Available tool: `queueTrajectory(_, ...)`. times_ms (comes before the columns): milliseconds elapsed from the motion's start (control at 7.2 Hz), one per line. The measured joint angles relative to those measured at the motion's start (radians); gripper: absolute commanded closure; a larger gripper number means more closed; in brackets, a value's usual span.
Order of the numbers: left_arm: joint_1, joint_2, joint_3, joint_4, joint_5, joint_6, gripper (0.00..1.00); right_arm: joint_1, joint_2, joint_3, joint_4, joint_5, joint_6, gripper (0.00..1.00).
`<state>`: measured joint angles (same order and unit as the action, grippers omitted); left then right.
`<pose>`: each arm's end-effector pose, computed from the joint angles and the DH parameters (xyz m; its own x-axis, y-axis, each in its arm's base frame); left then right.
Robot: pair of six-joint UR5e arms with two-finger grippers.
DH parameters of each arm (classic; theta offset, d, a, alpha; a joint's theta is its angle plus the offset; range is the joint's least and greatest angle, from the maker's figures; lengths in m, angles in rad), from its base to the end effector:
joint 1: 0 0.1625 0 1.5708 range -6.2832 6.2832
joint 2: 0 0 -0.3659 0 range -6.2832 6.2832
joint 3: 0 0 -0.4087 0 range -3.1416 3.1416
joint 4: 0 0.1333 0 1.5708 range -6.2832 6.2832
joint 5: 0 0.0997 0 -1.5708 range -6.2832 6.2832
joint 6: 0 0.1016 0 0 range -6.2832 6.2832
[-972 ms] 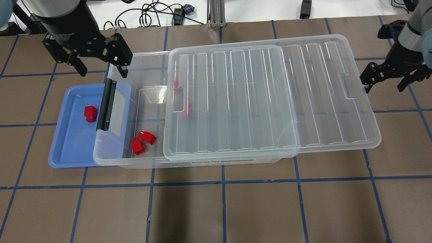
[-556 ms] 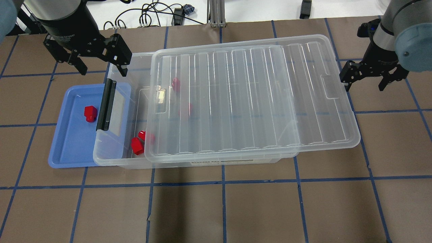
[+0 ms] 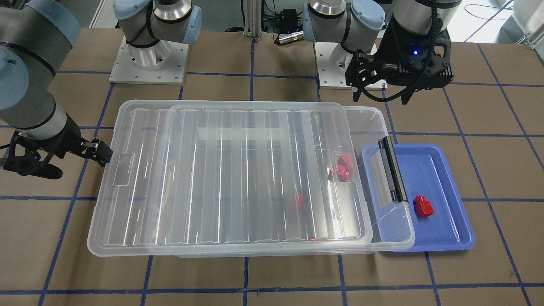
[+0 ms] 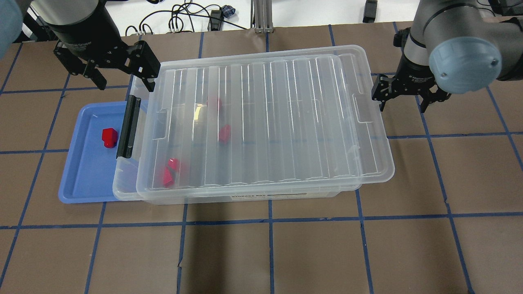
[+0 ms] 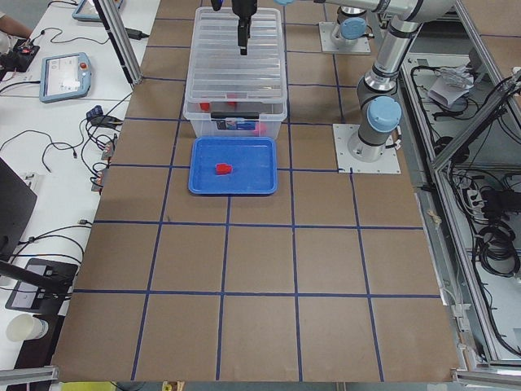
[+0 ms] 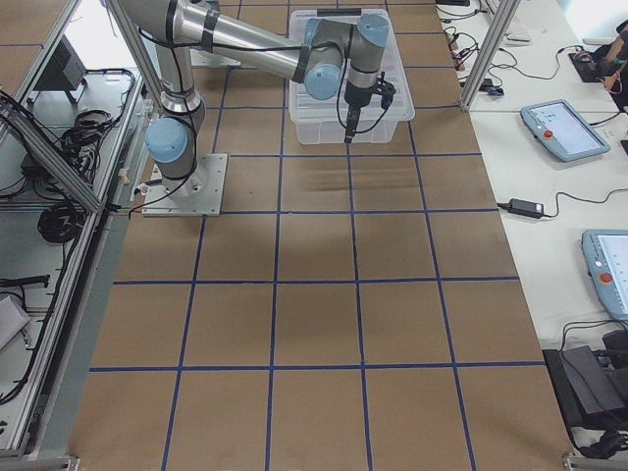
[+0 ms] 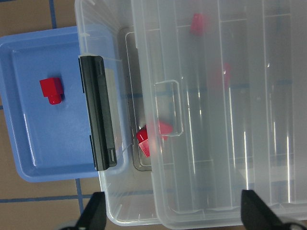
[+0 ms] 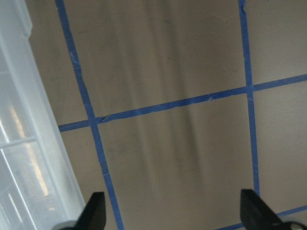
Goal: Place red block in blue tray from box
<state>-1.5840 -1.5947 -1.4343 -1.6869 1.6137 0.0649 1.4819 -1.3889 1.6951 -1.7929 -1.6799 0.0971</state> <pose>-0.1357 -0.5125 0.4724 -0.9960 0.0782 -0.0426 0.0780 0.9969 0.0063 0.0732 -0.5554 0.2902 -0.9777 0.1750 0.1161 0.1841 0.9802 0.0731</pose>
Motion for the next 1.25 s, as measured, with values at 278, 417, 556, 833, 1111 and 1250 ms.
queueTrajectory(278,-0.001,0.002,-0.012,0.0,0.0,0.004,0.0,0.019,-0.001,0.0,0.0,0.029,0.019,0.0)
queueTrajectory(417,0.0,0.003,-0.016,0.001,0.0,0.005,0.0,0.021,-0.003,0.0,0.0,0.037,0.02,0.0)
queueTrajectory(556,0.0,0.003,-0.017,0.001,0.001,0.006,0.0,0.021,-0.005,0.0,0.001,0.04,0.021,0.0)
queueTrajectory(833,0.0,0.005,-0.02,0.001,0.001,0.006,0.0,0.021,-0.019,-0.002,0.021,0.04,0.018,0.0)
queueTrajectory(1111,0.001,0.005,-0.022,0.001,0.001,0.006,0.0,0.007,-0.103,-0.016,0.118,0.039,0.012,0.0)
queueTrajectory(1250,0.001,0.006,-0.022,0.001,0.0,0.006,0.0,0.003,-0.147,-0.018,0.135,0.036,0.013,0.0)
